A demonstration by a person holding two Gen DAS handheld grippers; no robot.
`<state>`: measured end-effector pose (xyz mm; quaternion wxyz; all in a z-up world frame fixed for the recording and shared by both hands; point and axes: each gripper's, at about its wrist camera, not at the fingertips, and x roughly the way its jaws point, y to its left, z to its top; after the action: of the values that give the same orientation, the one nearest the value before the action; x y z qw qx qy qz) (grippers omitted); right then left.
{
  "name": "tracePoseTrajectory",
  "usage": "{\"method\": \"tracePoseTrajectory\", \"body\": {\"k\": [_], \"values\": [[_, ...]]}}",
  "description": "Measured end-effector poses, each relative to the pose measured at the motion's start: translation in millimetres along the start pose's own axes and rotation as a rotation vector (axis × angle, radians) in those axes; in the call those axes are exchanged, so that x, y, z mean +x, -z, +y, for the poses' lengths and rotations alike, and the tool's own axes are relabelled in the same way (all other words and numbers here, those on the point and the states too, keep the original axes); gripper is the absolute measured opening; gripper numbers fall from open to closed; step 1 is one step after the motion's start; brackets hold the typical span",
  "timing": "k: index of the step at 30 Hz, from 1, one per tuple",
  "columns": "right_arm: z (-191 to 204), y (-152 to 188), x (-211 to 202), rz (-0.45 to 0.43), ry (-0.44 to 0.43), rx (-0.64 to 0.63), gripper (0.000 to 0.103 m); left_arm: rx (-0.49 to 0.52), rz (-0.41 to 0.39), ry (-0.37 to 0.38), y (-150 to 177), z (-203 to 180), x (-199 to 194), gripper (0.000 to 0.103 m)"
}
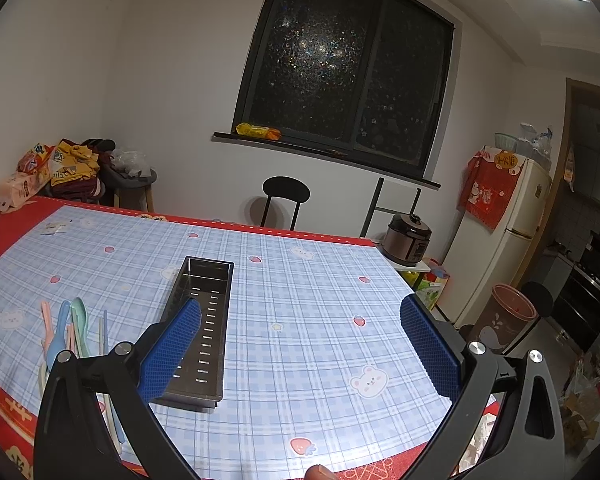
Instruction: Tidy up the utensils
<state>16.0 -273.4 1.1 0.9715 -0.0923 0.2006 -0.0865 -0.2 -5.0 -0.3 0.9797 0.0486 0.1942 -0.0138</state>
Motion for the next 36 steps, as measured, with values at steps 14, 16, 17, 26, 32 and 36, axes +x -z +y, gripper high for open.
{"method": "tracePoseTrajectory", "body": {"k": [14, 16, 17, 26, 32, 36], "values": [[0.5, 1.8, 0.3, 0.004, -0.005, 0.000, 0.098, 0.007, 0.009, -0.002, 2.1, -0.9, 1.7, 0.098], [-0.2, 2.2, 0.0, 0.006, -0.005, 0.001, 0.098, 0.008, 0.009, -0.003, 1.4, -0.7, 2.1, 0.098], [0.0, 2.2, -0.1, 0.006, -0.004, 0.002, 0.098, 0.008, 0.008, -0.003, 1.5, -0.6, 1.9, 0.098], [-0.8, 1.5, -1.3, 0.005, -0.003, 0.002, 0.098, 0.007, 0.006, 0.001, 1.2, 1.3, 1.8, 0.098], [-1.8, 1.2, -1.7, 0.006, -0.005, 0.003, 0.098, 0.007, 0.007, -0.002, 1.3, 1.1, 1.6, 0.098], [-1.6, 1.3, -2.2, 0.005, -0.004, 0.003, 0.098, 0.008, 0.005, -0.002, 1.2, 1.2, 1.2, 0.098]]}}
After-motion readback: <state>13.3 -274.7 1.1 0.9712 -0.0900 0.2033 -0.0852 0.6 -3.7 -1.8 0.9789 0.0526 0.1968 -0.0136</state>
